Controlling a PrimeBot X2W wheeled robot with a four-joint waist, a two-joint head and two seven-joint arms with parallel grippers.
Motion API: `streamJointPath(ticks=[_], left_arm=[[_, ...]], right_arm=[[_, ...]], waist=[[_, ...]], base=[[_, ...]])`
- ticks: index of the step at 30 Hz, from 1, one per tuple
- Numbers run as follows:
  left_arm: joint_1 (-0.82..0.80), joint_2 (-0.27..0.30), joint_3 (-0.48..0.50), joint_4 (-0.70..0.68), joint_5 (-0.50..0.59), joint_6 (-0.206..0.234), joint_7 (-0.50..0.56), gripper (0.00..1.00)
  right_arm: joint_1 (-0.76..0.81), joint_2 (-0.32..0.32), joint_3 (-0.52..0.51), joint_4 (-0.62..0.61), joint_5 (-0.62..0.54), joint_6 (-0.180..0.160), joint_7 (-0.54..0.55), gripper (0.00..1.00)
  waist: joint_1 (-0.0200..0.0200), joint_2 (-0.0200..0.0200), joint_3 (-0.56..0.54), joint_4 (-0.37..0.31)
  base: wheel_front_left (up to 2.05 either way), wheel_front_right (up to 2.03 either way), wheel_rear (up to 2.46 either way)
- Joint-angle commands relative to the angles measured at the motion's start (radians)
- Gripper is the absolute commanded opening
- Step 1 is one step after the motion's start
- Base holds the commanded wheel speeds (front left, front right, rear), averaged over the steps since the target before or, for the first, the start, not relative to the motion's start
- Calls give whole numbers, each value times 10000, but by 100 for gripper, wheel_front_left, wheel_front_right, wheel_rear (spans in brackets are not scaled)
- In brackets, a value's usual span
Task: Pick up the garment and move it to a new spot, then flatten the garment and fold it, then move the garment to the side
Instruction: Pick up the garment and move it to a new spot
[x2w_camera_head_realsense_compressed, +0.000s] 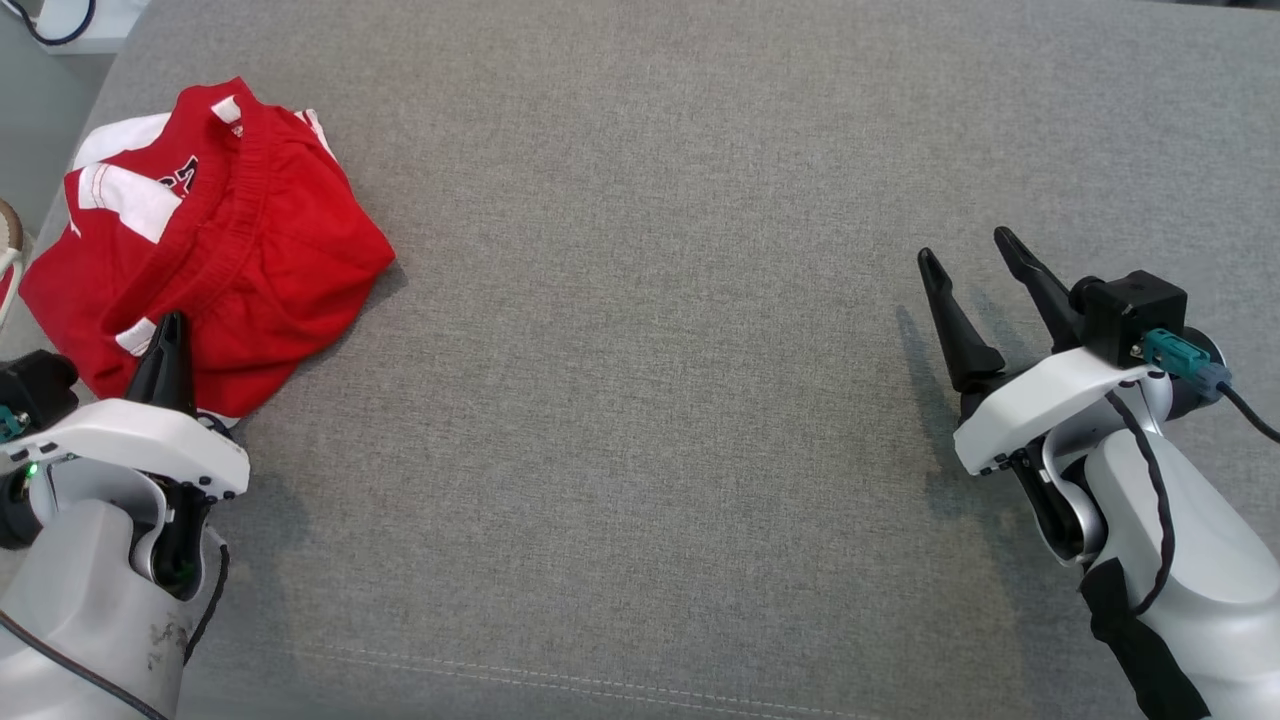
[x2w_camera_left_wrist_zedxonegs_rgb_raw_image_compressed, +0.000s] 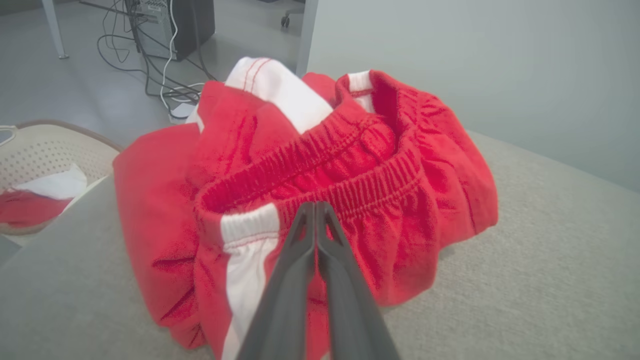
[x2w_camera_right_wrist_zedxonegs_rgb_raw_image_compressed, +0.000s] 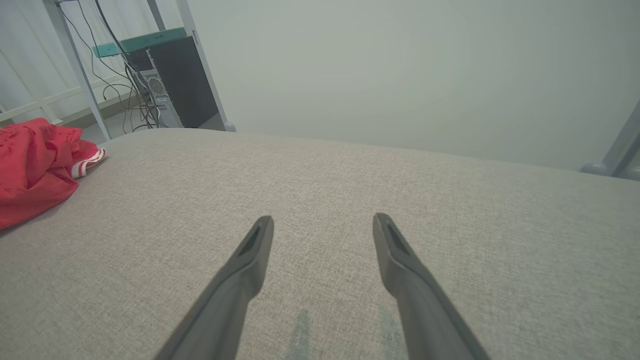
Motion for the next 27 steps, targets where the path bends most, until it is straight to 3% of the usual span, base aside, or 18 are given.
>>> streamJointPath(ticks=[1,8,18,19,20,21,27], left_arm=[[-283,596,198,-313,-100,-40,-103,0],[-677,1134,-305,-2691,603,-40,-103,0],[-497,322,-1139,-3688,938,-40,-103,0],[-408,217,-1225,-3740,990,-40,-103,4],[-305,124,-1387,-3782,1054,-40,-103,84],[-200,15,-1506,-3802,1064,-40,-103,100],[390,-336,-1835,-3672,1305,-40,-103,100]], right_arm=[[-131,104,48,-285,88,69,-136,100],[204,352,-294,-315,171,69,-136,100],[541,607,-340,-318,291,69,-136,100],[558,613,-337,-329,296,69,-136,100],[572,616,-342,-332,305,69,-136,100],[582,615,-340,-334,314,69,-136,100],[658,628,-336,-335,340,69,-136,100]], waist=[[0,0,-91,-27],[0,0,-703,0],[0,0,-1296,-124],[0,0,-1324,-165],[0,0,-1343,-196],[0,0,-1363,-226],[0,0,-1502,-400]], base=[[0,0,0],[0,0,0],[0,0,0],[0,0,0],[0,0,0],[0,0,0],[0,0,0]])
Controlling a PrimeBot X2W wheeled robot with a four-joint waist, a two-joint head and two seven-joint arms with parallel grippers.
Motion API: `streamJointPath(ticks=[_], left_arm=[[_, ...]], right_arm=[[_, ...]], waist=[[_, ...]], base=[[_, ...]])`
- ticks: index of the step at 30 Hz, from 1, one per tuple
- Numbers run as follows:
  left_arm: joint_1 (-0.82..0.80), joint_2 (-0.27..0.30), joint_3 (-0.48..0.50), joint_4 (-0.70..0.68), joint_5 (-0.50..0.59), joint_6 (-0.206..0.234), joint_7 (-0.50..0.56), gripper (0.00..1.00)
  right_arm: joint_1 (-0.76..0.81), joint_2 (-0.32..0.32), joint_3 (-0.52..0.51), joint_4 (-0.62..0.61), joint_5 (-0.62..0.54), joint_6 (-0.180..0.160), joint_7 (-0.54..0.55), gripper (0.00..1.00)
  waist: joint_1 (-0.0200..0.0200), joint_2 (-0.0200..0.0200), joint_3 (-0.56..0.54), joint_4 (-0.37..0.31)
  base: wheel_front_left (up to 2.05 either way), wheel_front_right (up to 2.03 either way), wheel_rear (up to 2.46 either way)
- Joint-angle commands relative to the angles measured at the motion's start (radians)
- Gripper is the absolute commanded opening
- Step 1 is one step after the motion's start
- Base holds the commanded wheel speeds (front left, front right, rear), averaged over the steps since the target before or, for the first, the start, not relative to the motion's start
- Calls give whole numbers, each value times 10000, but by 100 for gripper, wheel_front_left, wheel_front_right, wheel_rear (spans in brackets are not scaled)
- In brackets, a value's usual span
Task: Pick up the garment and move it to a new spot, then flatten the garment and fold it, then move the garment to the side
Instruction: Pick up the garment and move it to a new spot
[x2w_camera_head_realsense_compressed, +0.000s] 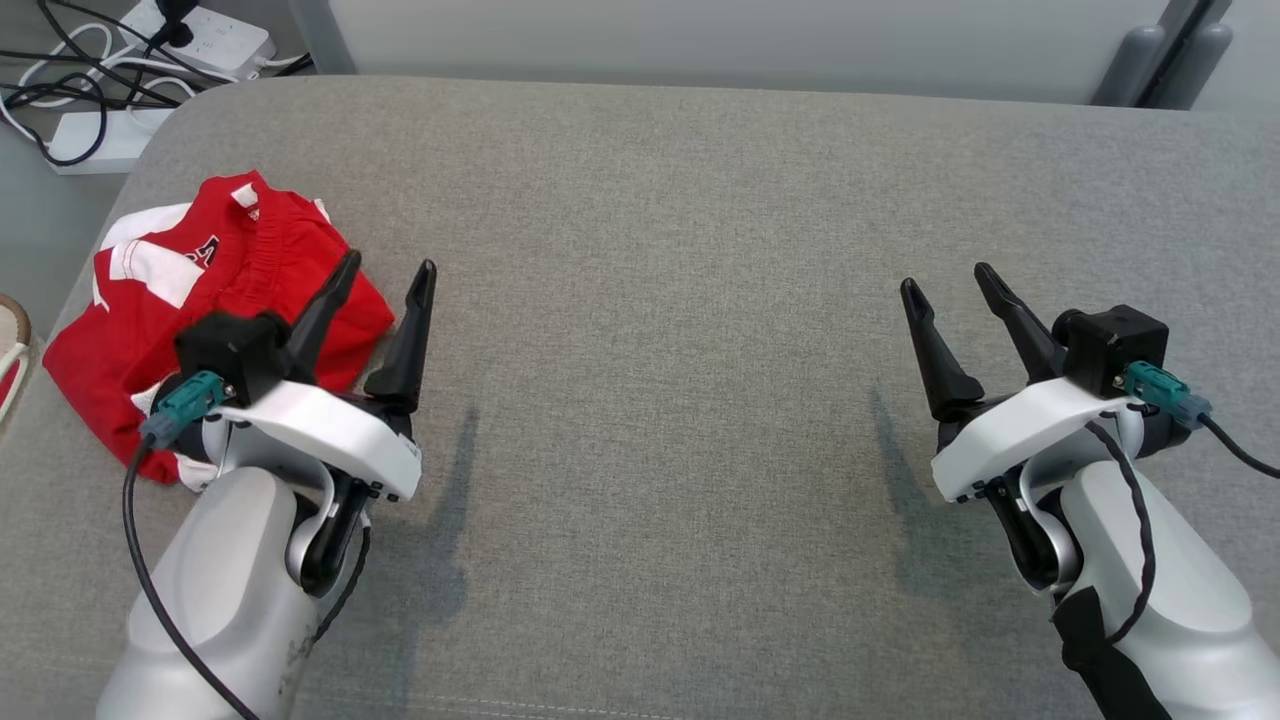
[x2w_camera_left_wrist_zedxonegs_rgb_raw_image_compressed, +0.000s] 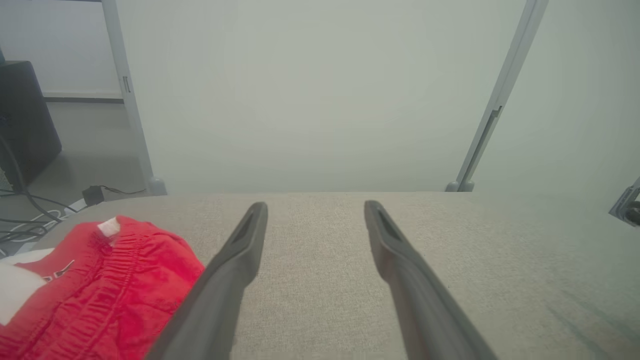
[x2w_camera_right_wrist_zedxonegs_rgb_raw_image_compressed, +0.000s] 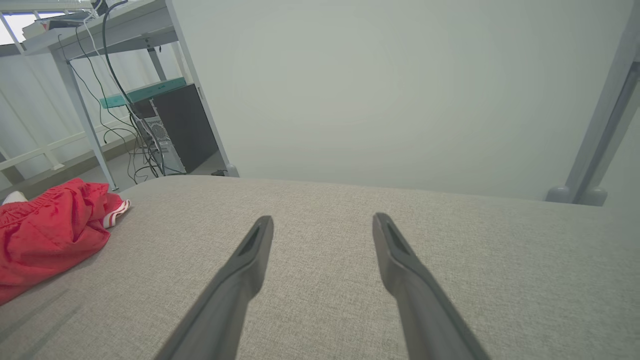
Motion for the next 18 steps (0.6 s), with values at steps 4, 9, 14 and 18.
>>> streamJointPath(ticks=[4,9,14,18], left_arm=[[104,373,485,-16,308,2,-51,100],[374,404,485,-313,482,2,-51,100],[1094,235,1118,-923,896,2,-51,100],[1617,67,1515,-1088,1069,2,-51,100]], right_arm=[[194,78,101,-317,88,69,-134,100],[244,91,-9,-357,82,69,-134,100],[362,182,-111,-407,44,69,-134,100],[476,217,-200,-451,19,69,-134,100]], waist=[[0,0,-72,-75],[0,0,-122,-52],[0,0,-305,-62],[0,0,-518,-107]], base=[[0,0,0],[0,0,0],[0,0,0],[0,0,0]])
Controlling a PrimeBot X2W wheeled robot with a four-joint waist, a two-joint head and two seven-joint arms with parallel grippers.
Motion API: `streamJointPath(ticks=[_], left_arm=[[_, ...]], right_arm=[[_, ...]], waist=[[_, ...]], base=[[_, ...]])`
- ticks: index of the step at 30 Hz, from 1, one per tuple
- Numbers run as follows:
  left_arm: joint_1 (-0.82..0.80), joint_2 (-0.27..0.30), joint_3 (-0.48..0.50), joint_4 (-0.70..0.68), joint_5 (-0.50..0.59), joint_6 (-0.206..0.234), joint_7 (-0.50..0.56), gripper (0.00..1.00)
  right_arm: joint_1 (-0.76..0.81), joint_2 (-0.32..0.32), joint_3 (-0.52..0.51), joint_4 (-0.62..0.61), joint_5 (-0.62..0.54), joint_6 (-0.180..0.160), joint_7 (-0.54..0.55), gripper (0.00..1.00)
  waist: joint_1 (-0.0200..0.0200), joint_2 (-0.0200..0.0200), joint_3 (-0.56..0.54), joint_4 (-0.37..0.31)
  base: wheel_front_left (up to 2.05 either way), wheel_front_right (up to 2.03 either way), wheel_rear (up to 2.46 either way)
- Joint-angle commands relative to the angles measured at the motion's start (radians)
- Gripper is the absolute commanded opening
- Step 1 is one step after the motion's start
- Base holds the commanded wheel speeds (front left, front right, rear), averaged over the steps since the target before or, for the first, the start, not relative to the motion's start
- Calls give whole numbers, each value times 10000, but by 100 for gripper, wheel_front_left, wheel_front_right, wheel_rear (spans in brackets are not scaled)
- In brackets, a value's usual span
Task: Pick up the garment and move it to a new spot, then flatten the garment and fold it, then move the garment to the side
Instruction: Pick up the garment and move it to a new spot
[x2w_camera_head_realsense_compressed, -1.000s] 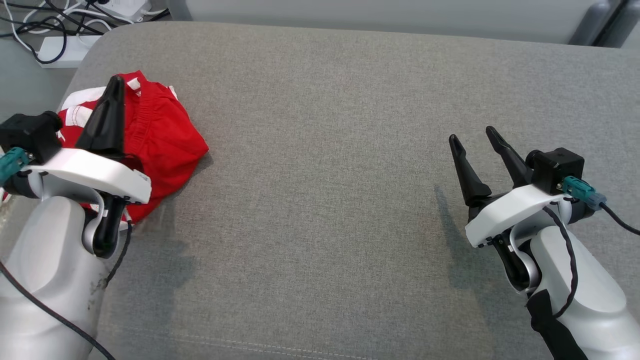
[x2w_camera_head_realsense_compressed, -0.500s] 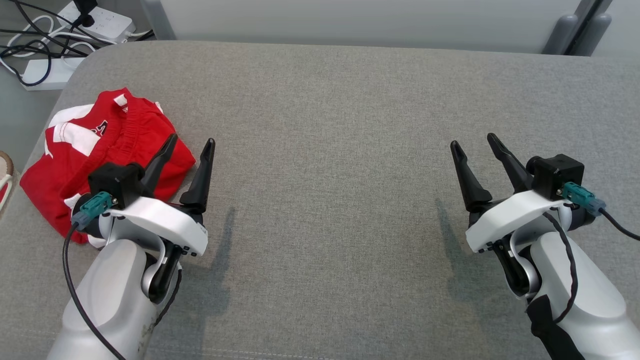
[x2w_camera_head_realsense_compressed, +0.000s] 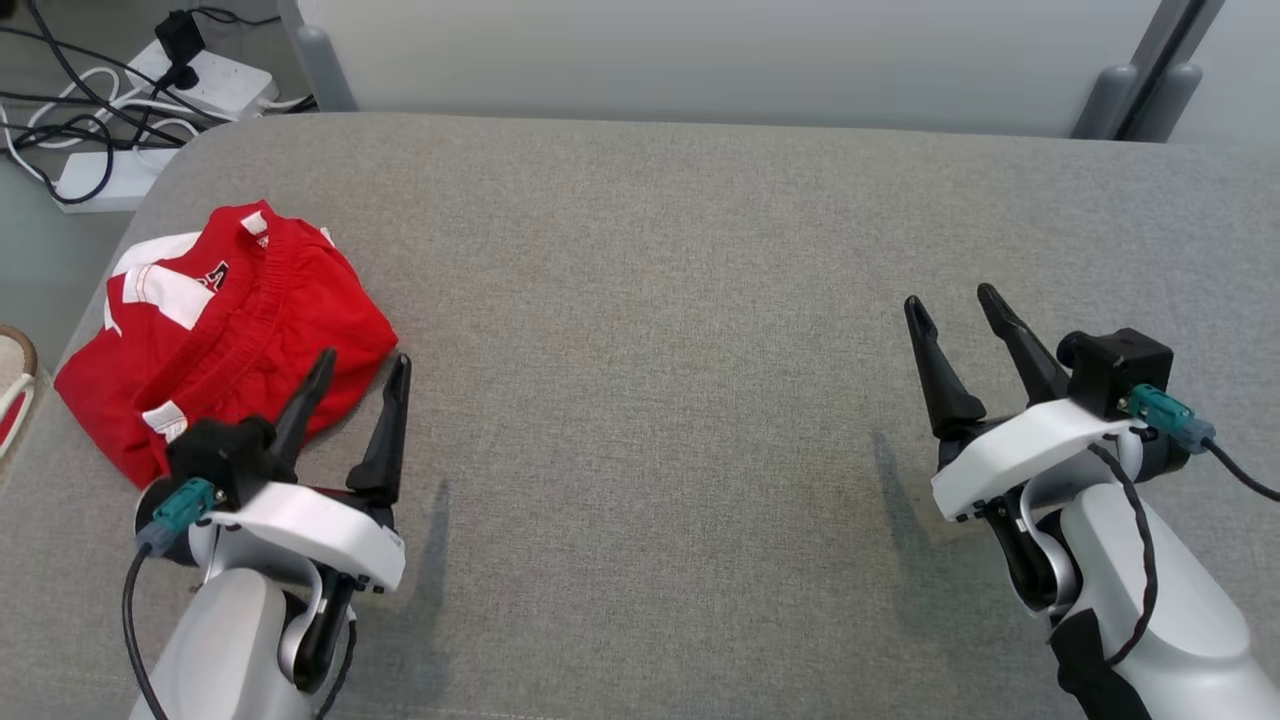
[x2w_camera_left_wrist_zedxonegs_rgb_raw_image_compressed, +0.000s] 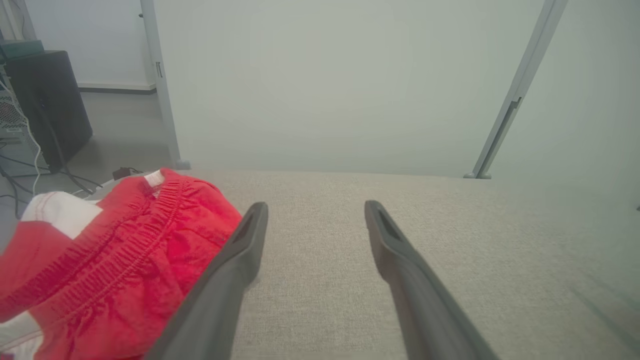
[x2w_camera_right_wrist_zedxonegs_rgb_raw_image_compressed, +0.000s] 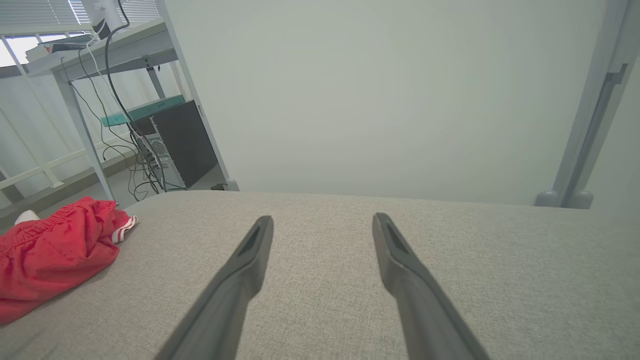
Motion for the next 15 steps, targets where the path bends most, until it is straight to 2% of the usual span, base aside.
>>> streamJointPath(ticks=[1,15], left_arm=[[-86,222,401,-319,123,2,-49,100],[1724,-170,1739,-868,1092,2,-49,100]], right_arm=[[126,88,100,-255,-26,69,-134,100],[1206,89,-660,-735,-313,69,-134,100]], waist=[[0,0,-120,-32],[0,0,-1234,-415]], base=[[0,0,0],[0,0,0]])
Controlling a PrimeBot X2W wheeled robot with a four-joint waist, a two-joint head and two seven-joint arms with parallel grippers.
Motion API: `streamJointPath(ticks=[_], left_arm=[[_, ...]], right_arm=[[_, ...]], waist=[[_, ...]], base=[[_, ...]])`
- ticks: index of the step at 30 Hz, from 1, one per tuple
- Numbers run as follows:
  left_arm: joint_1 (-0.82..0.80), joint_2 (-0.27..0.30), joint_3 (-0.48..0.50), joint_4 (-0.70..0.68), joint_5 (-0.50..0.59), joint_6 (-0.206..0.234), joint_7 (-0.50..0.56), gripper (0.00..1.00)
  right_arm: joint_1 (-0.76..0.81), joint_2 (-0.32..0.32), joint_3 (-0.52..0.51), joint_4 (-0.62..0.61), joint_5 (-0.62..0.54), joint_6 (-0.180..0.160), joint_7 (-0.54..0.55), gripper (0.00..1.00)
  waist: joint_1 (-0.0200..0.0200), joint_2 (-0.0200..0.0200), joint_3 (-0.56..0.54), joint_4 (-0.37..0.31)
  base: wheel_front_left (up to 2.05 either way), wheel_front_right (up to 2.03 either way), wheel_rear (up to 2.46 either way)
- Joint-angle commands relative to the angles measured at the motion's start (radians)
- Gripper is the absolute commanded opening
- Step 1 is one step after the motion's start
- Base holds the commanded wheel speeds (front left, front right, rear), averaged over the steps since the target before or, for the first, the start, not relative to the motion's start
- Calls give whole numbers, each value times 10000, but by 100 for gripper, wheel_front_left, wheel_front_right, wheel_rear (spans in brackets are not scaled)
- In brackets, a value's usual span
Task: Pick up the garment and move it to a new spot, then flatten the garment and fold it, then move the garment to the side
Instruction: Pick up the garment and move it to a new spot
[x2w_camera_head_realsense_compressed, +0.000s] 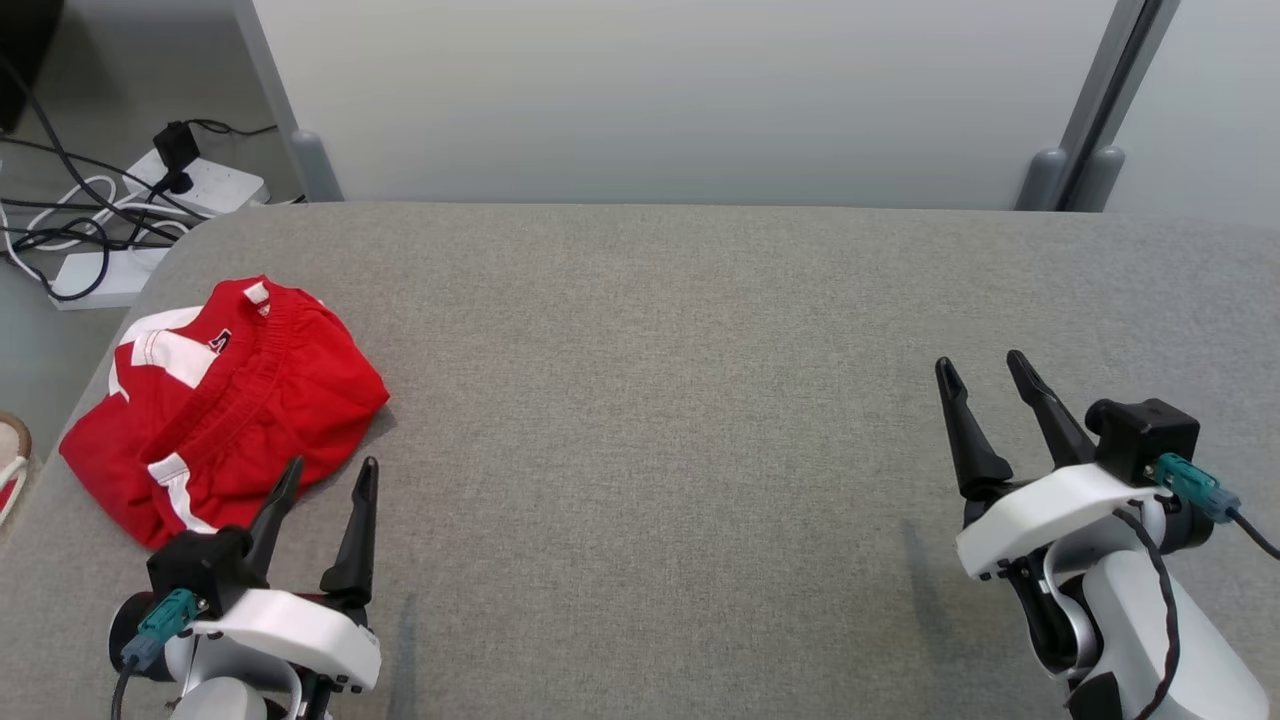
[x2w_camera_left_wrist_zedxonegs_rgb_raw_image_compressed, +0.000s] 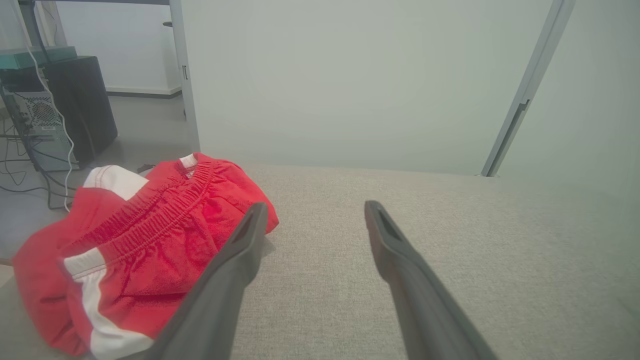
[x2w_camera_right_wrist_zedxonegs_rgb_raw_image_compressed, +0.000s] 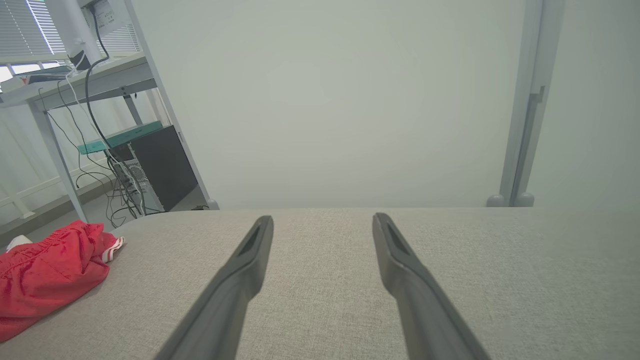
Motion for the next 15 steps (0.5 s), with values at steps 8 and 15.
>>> streamJointPath(ticks=[8,15], left_arm=[[672,-73,1266,-949,407,2,-51,100],[979,-290,1528,-1094,603,2,-51,100]], right_arm=[[616,64,-94,-815,-273,69,-134,100],[937,27,-154,-972,-331,69,-134,100]], waist=[[0,0,-326,-416],[0,0,-360,-412]], base=[[0,0,0],[0,0,0]])
